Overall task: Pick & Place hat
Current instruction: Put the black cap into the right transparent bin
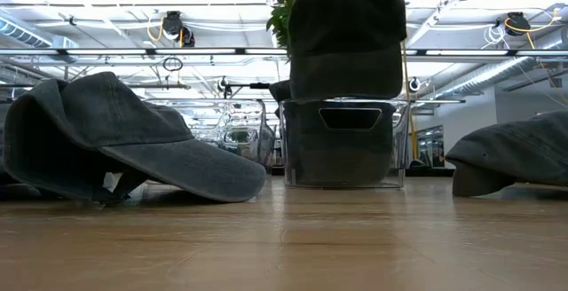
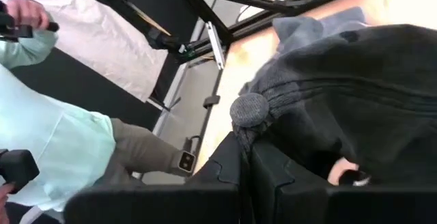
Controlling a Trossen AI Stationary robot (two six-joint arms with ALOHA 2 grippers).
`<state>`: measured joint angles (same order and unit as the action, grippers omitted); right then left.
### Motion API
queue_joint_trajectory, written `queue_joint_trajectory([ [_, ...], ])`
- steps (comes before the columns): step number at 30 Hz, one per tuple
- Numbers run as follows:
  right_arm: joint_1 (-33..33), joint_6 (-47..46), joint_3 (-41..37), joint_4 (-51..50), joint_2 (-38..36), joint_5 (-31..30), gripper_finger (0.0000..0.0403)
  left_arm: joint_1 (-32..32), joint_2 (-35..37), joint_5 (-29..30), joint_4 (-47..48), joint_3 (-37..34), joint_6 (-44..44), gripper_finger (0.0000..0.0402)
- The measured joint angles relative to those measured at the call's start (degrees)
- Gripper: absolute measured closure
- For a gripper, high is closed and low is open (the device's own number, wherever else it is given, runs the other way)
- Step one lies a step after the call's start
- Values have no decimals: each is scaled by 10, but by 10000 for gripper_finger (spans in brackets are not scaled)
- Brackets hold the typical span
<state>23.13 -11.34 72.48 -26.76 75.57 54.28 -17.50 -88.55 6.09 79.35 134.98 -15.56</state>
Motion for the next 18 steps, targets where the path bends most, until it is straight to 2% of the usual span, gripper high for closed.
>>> queue_joint_trajectory([
  [8, 31, 0, -31, 71, 0, 3, 403, 0, 0, 0, 0, 0, 0, 48],
  [13, 59, -32, -31, 121, 0, 48, 403, 0, 0, 1, 0, 0, 4, 44],
  [18, 79, -27, -31, 124, 0, 74, 403, 2, 0, 4, 0, 0, 6, 52],
])
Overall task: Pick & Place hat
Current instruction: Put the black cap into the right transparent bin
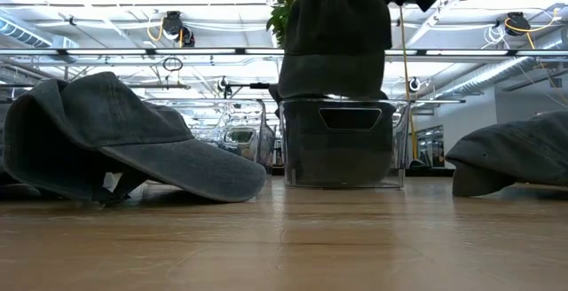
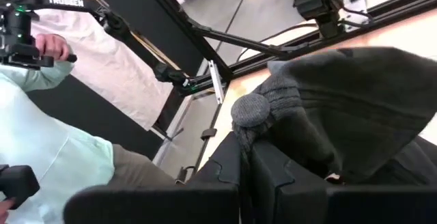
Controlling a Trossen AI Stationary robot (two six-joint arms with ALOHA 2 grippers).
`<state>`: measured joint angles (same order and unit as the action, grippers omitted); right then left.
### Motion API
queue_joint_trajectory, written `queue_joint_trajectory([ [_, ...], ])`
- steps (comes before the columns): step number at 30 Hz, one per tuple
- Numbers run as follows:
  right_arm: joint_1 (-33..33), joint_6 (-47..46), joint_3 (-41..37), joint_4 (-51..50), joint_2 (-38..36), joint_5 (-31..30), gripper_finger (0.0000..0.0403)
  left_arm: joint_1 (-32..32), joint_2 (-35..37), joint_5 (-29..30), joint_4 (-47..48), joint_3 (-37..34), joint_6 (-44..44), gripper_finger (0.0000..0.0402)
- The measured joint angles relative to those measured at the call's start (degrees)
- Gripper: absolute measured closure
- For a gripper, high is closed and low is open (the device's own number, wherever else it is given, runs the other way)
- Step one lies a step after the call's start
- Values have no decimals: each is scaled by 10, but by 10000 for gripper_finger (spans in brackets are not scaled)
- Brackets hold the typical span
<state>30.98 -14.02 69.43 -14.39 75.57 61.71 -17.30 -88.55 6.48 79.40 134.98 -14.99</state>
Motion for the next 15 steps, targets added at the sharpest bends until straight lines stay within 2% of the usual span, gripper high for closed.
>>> queue_joint_trajectory([
  [8, -22, 14, -19, -13, 19, 61, 403, 0, 0, 0, 0, 0, -1, 61],
  [15, -38, 21, -42, -16, 20, 73, 403, 0, 0, 11, 0, 0, 3, 58],
])
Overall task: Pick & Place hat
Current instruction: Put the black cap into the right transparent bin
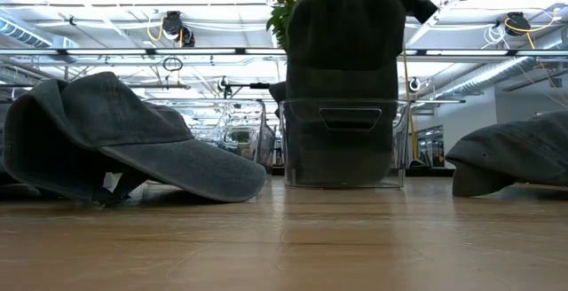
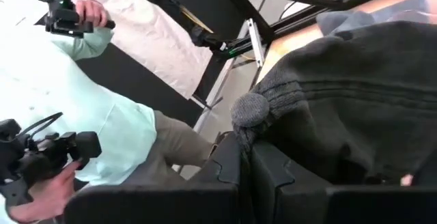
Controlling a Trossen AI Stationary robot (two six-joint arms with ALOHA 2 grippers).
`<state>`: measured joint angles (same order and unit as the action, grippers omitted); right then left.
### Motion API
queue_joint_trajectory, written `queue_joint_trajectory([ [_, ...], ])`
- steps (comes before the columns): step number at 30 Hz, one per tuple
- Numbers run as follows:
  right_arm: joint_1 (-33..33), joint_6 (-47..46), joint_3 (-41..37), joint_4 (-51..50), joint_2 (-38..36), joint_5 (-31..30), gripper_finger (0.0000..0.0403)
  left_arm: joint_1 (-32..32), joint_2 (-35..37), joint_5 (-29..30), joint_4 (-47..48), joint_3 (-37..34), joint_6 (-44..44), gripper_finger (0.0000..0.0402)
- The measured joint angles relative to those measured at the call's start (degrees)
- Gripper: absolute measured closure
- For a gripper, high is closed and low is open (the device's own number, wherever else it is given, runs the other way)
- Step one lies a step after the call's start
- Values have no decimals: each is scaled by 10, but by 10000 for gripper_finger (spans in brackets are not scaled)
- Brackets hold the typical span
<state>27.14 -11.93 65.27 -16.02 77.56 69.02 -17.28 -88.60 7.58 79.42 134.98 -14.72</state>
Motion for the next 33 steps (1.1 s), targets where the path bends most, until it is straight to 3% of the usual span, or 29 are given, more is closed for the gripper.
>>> queue_joint_trajectory([
  [5, 12, 18, -16, 1, 0, -29, 403, 0, 0, 2, 0, 0, 0, 62],
  [21, 26, 39, -46, 23, 57, -30, 401, 0, 0, 4, 0, 0, -9, 65],
  [33, 24, -43, -46, 53, -41, -64, 297, 0, 0, 3, 0, 0, -9, 69],
])
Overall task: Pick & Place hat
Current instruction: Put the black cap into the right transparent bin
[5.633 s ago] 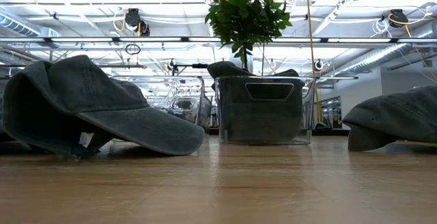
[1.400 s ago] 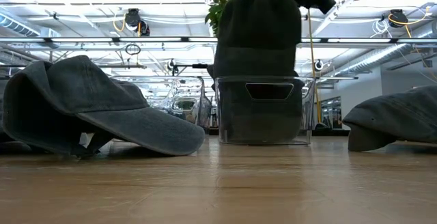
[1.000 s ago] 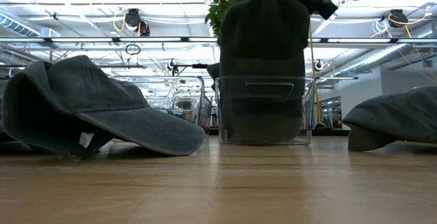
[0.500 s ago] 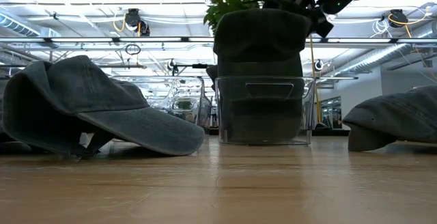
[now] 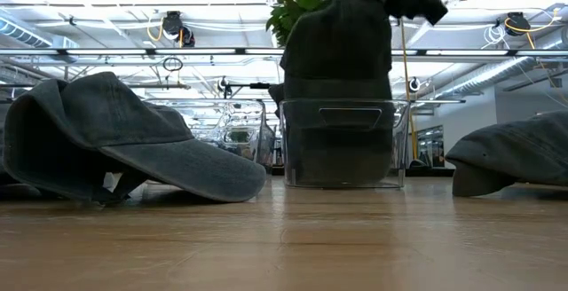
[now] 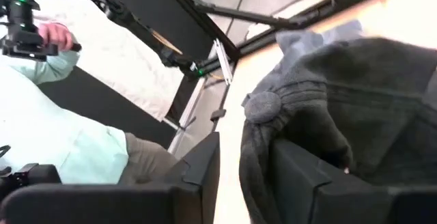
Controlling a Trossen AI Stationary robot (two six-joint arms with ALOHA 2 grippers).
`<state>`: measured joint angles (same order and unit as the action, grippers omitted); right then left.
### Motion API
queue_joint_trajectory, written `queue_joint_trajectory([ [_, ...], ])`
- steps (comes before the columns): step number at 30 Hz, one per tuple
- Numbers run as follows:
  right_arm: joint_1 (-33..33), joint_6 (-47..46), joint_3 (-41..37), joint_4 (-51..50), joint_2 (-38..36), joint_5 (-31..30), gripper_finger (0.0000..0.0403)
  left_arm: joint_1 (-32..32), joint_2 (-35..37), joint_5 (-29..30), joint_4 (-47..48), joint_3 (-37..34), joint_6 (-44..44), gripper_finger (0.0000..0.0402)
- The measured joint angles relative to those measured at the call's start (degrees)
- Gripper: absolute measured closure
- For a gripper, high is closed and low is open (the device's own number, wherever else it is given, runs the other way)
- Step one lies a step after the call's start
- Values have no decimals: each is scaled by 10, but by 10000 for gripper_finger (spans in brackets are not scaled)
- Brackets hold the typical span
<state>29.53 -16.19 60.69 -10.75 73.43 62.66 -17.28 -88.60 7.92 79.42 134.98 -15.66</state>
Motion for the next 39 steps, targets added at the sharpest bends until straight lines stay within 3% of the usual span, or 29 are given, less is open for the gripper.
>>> queue_joint_trajectory([
  [8, -14, -40, 0, 2, -28, -15, 280, 0, 0, -2, -1, 0, 0, 73],
  [15, -36, -2, 0, -12, -23, -89, 275, 0, 0, -6, -3, 0, -16, 71],
  [24, -53, 26, 0, -21, -20, -121, 190, 0, 0, -35, -4, 0, -34, 88],
  [30, -48, 36, 0, 24, -36, -142, 134, 0, 0, -40, -4, 0, -40, 89],
  [35, -52, 66, 0, -8, -54, -214, 123, -2, 0, -40, -4, 0, -44, 83],
  [39, -63, 57, 0, -64, -51, -220, 129, -2, 0, -54, -4, 0, -51, 84],
])
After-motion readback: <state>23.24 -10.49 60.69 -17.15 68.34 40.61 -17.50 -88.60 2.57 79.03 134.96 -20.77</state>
